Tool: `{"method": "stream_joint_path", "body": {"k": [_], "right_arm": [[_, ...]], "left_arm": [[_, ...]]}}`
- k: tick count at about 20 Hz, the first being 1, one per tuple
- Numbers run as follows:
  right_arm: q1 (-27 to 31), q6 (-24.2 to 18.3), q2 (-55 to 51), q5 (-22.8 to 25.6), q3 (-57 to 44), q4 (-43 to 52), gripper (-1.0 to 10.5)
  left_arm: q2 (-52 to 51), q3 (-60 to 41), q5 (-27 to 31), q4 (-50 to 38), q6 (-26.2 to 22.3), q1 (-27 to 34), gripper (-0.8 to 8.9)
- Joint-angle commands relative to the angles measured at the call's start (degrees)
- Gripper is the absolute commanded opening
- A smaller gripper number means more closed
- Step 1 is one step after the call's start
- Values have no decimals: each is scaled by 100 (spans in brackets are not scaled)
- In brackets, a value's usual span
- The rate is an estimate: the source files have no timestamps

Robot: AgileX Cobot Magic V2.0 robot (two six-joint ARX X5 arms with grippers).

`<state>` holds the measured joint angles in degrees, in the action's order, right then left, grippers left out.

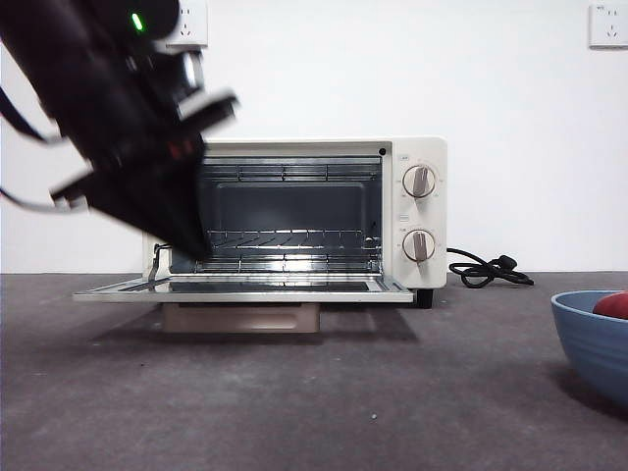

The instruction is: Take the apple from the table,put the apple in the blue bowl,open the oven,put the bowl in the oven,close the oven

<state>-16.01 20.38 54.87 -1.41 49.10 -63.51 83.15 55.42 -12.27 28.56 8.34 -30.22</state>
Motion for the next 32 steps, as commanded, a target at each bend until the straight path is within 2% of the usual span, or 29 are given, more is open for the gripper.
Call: {"method": "stream_joint_path", "body": {"k": [1,2,6,8,12,19,20,22,25,27,32], "right_arm": [[175,-92,210,39,26,4,175],[282,-168,313,39,26,-2,242],[817,-490,586,39,26,-33,283],[1053,-684,721,39,26,-24,391],[1307,-990,1062,-15,26,72,377],[1307,-1115,1840,-9,26,496,372],[1307,-1143,1965,-9,26,540,360],[1307,-1169,2210,-35,26,640,244],[1307,-1211,2317,-330,26,778,3],[1307,-1294,2326,-568,26,798,-17],[1303,-1290,2328,-568,26,841,-17]], "left_arm": [[-535,-55,-13,160,-151,-11,-7],[-835,-55,-11,275,-151,-9,-7],[-1753,-52,-13,581,-146,-9,-7],[-2070,-52,-13,750,-146,-9,-7],[-2385,-52,-13,973,-146,-11,-7],[-2435,-52,-15,1187,-149,-11,-7],[-2435,-52,-15,1209,-149,-11,-7],[-2435,-52,-13,1237,-151,-11,-7],[-2435,-52,-13,1255,-151,-11,-7],[-2435,-52,-13,1255,-151,-11,-7],[-2437,-52,-13,1259,-168,-11,-7]]}}
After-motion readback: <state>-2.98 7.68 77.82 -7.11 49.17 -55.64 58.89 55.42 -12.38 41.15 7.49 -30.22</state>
